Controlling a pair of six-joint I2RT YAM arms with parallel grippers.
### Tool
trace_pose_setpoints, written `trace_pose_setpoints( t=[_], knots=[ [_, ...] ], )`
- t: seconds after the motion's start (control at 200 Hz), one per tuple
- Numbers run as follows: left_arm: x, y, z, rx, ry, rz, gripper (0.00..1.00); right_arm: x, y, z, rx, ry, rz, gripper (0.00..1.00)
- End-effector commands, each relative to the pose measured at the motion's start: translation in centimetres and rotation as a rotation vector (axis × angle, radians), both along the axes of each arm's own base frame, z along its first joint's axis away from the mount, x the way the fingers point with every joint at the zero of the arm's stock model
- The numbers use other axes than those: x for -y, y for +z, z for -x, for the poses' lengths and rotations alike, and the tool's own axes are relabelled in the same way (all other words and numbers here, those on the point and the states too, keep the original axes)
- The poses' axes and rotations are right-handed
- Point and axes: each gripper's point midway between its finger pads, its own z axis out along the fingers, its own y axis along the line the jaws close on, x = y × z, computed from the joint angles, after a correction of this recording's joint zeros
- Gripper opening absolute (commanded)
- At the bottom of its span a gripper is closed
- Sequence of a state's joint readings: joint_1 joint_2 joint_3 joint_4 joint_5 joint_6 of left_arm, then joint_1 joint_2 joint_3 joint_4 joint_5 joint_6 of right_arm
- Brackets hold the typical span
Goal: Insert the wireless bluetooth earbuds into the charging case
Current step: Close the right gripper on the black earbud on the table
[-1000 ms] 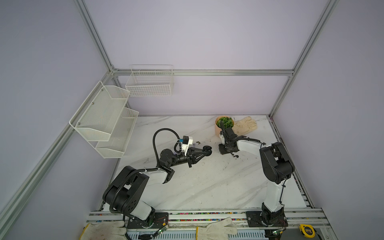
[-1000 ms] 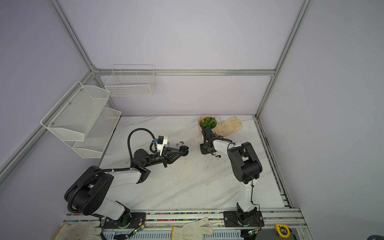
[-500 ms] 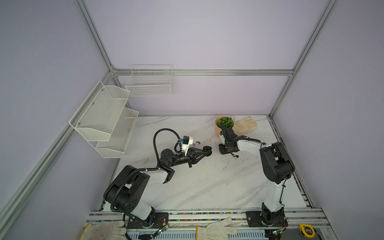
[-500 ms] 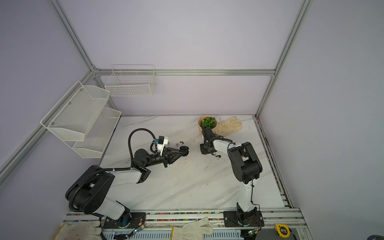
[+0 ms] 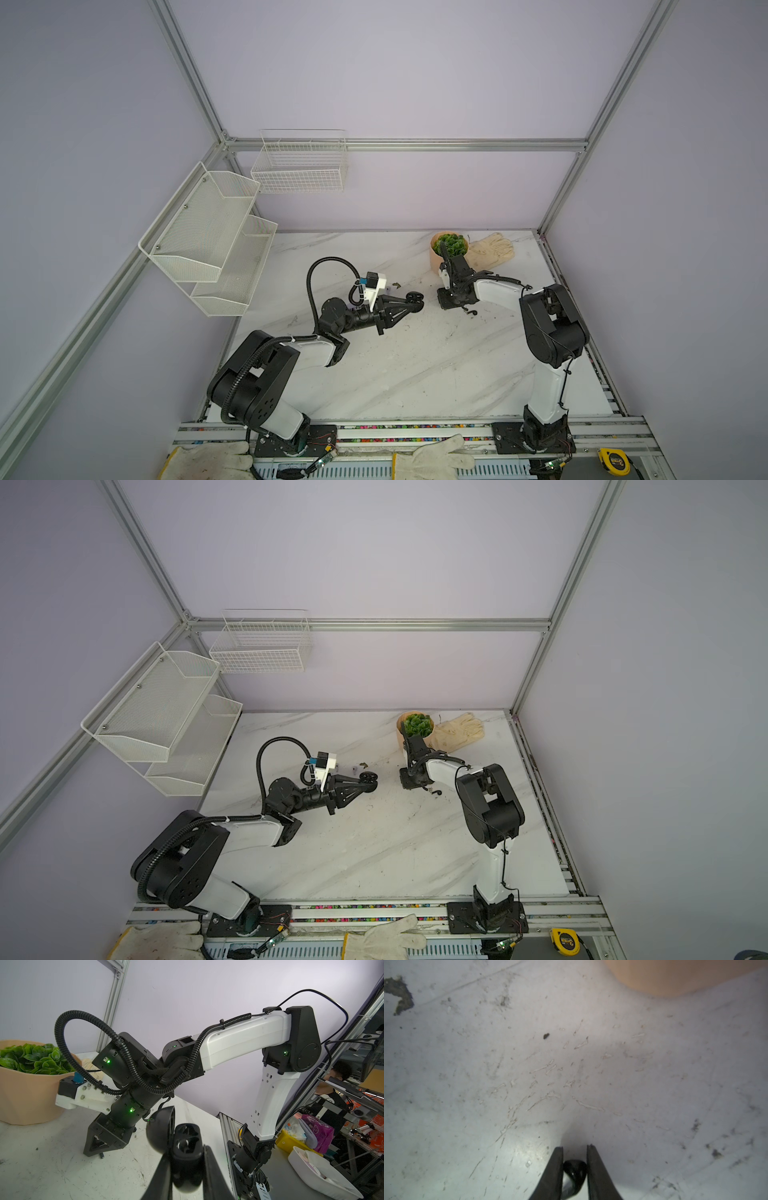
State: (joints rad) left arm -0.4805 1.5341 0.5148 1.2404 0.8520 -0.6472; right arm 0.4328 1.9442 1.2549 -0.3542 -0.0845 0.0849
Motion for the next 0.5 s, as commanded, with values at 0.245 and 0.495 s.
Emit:
trace_pose_setpoints(
  t=[0.245,0.495],
  knots=[
    [0.1,1.6,0.3,0.063,-0.005,0.031,0.00,0.5,0.3,0.7,-0.056,-0.074,0.010,0.34],
    [0.1,1.6,0.3,0.063,-0.008,0.029,0.00,-0.1,0.1,1.6,-0.092,-0.113,0.040,0.37]
  ],
)
